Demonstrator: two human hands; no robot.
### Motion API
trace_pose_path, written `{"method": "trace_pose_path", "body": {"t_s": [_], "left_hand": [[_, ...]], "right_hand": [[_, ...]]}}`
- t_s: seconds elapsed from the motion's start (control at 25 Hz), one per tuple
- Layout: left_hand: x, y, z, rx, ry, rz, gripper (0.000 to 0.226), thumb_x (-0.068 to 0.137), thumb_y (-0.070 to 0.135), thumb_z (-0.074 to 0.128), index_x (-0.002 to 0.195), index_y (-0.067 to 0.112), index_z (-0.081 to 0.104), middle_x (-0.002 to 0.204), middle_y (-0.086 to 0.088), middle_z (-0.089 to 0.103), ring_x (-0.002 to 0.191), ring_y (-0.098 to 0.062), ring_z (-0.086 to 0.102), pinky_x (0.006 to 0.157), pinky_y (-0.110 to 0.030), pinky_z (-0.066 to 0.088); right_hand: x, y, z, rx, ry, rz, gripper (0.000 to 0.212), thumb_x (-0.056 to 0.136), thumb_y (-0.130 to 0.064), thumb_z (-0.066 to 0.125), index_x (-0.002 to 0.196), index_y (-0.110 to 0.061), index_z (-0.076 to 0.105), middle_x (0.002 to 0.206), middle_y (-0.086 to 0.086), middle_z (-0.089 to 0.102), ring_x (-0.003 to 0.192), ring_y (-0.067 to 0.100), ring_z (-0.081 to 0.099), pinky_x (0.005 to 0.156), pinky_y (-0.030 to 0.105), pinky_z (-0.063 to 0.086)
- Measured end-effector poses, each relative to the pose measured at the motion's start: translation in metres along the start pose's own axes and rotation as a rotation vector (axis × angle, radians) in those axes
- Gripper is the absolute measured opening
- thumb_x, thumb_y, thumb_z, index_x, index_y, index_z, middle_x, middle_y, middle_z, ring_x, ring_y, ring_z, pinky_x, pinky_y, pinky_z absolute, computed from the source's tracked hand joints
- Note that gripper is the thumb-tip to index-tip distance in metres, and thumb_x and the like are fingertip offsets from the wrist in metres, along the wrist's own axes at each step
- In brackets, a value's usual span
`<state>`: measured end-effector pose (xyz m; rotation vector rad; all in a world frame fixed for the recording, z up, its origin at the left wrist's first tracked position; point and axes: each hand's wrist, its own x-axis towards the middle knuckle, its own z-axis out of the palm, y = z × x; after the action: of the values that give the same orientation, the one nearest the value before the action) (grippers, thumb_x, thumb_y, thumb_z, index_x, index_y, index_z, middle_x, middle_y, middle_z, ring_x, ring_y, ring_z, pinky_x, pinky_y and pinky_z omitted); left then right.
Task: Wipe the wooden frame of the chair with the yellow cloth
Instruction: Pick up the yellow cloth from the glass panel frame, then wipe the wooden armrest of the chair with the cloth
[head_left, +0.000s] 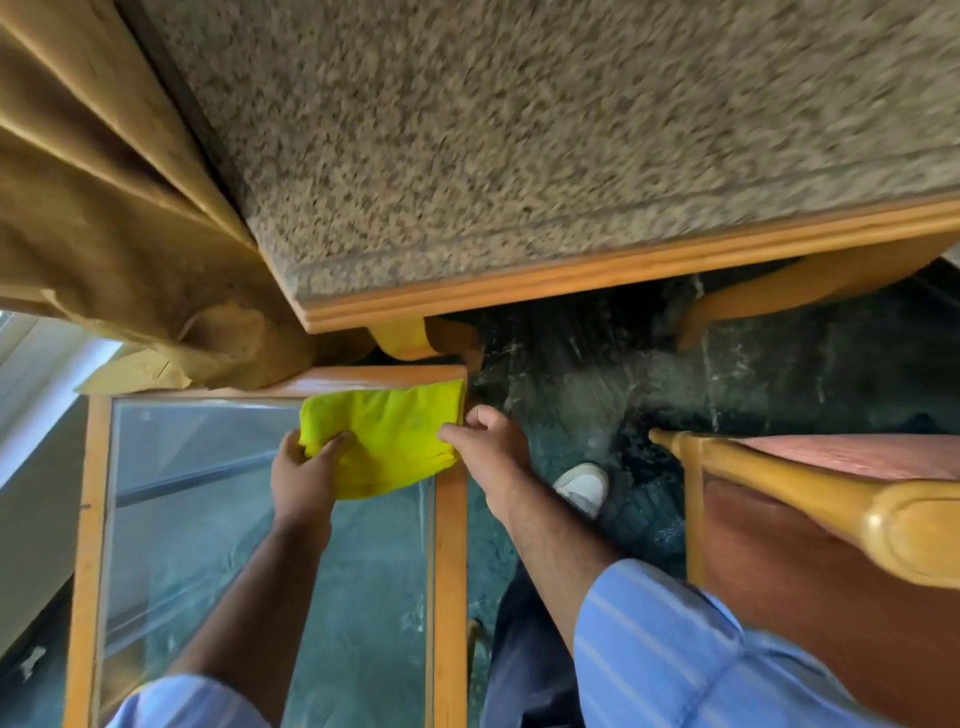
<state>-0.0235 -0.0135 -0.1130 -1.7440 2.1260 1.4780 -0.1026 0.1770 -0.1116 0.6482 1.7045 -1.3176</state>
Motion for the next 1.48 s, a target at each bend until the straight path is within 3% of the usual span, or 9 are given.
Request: {"method": "trace_pose_path", "body": {"t_s": [0.16, 0.32, 0.48, 0.8, 1.0, 1.12, 1.24, 1.36, 1.48], "left_hand": [[-0.084, 0.033, 0.007, -0.349, -0.100, -0.064, 0.028, 0.089, 0.003, 0.071, 0.115, 0.015, 0.069, 0.105, -0.008, 0.072, 0.094, -0.026, 0.068, 0.073, -0.033, 0.060], [-0.180, 0.078, 0.032, -0.290, -0.403, -0.011, 0.041, 0.096, -0.006, 0.060, 0.136, 0.004, 0.062, 0.091, 0.018, 0.083, 0.080, 0.003, 0.077, 0.063, -0.014, 0.061], [-0.275, 0.143, 0.094, -0.333, -0.723, 0.068, 0.040, 0.085, -0.004, 0.064, 0.124, 0.005, 0.069, 0.111, -0.010, 0.082, 0.094, -0.023, 0.081, 0.069, -0.037, 0.067], [-0.416, 0.199, 0.236, 0.038, -1.175, 0.287, 0.040, 0.083, 0.018, 0.081, 0.122, 0.016, 0.071, 0.119, -0.012, 0.080, 0.106, -0.035, 0.078, 0.080, -0.051, 0.065], [-0.440, 0.184, 0.294, 0.697, -0.813, 0.821, 0.033, 0.078, 0.032, 0.083, 0.100, 0.025, 0.059, 0.084, 0.002, 0.070, 0.093, -0.035, 0.072, 0.066, -0.033, 0.053], [-0.432, 0.173, 0.292, 0.946, -0.663, 1.151, 0.058, 0.080, 0.035, 0.076, 0.130, 0.022, 0.050, 0.128, -0.012, 0.063, 0.123, -0.038, 0.058, 0.094, -0.052, 0.052], [-0.415, 0.166, 0.294, 0.790, -0.813, 1.859, 0.075, 0.091, 0.026, 0.066, 0.157, 0.009, 0.034, 0.170, -0.015, 0.029, 0.157, -0.033, 0.028, 0.124, -0.056, 0.029], [-0.413, 0.167, 0.323, 0.886, -0.923, 2.383, 0.070, 0.104, 0.039, 0.052, 0.161, 0.007, 0.028, 0.173, -0.009, 0.017, 0.160, -0.031, 0.021, 0.126, -0.056, 0.029], [-0.425, 0.164, 0.353, 1.048, -0.900, 2.465, 0.074, 0.106, 0.052, 0.039, 0.162, 0.006, 0.025, 0.171, -0.011, 0.017, 0.159, -0.032, 0.020, 0.121, -0.058, 0.036]], "right_hand": [[-0.058, -0.032, -0.071, 0.050, 0.062, -0.128, 0.025, 0.073, -0.013, 0.081, 0.082, -0.020, 0.058, 0.077, 0.001, 0.067, 0.070, 0.020, 0.061, 0.060, 0.035, 0.045], [-0.131, -0.054, -0.195, 0.053, 0.071, -0.275, 0.040, 0.075, -0.002, 0.083, 0.112, -0.014, 0.073, 0.099, 0.010, 0.079, 0.088, 0.021, 0.072, 0.082, 0.044, 0.060], [-0.215, -0.050, -0.349, 0.043, 0.298, -0.422, 0.038, 0.073, -0.008, 0.090, 0.110, -0.013, 0.079, 0.099, 0.006, 0.080, 0.086, 0.010, 0.070, 0.084, 0.030, 0.056], [-0.305, 0.012, -0.531, -0.185, 0.987, -0.507, 0.021, 0.072, -0.022, 0.092, 0.090, -0.019, 0.083, 0.085, 0.001, 0.080, 0.071, 0.002, 0.063, 0.071, 0.022, 0.051], [-0.280, 0.048, -0.559, -0.536, 1.010, -0.282, 0.017, 0.087, -0.022, 0.075, 0.102, -0.016, 0.079, 0.105, 0.005, 0.079, 0.101, 0.021, 0.070, 0.084, 0.036, 0.056], [-0.265, 0.066, -0.550, -0.727, 1.116, -0.362, 0.020, 0.093, -0.020, 0.062, 0.108, -0.011, 0.072, 0.110, 0.010, 0.070, 0.114, 0.032, 0.061, 0.091, 0.045, 0.053], [-0.254, 0.076, -0.567, -0.779, 1.439, -0.482, 0.045, 0.100, -0.036, 0.054, 0.135, -0.008, 0.060, 0.146, 0.016, 0.059, 0.145, 0.036, 0.046, 0.117, 0.052, 0.039], [-0.242, 0.079, -0.613, -0.888, 1.450, -0.327, 0.066, 0.106, -0.054, 0.032, 0.154, -0.009, 0.040, 0.166, 0.011, 0.038, 0.159, 0.032, 0.024, 0.128, 0.057, 0.020], [-0.236, 0.083, -0.645, -1.021, 1.397, -0.346, 0.071, 0.107, -0.061, 0.020, 0.152, -0.012, 0.043, 0.161, 0.010, 0.045, 0.158, 0.029, 0.026, 0.129, 0.056, 0.018]]}}
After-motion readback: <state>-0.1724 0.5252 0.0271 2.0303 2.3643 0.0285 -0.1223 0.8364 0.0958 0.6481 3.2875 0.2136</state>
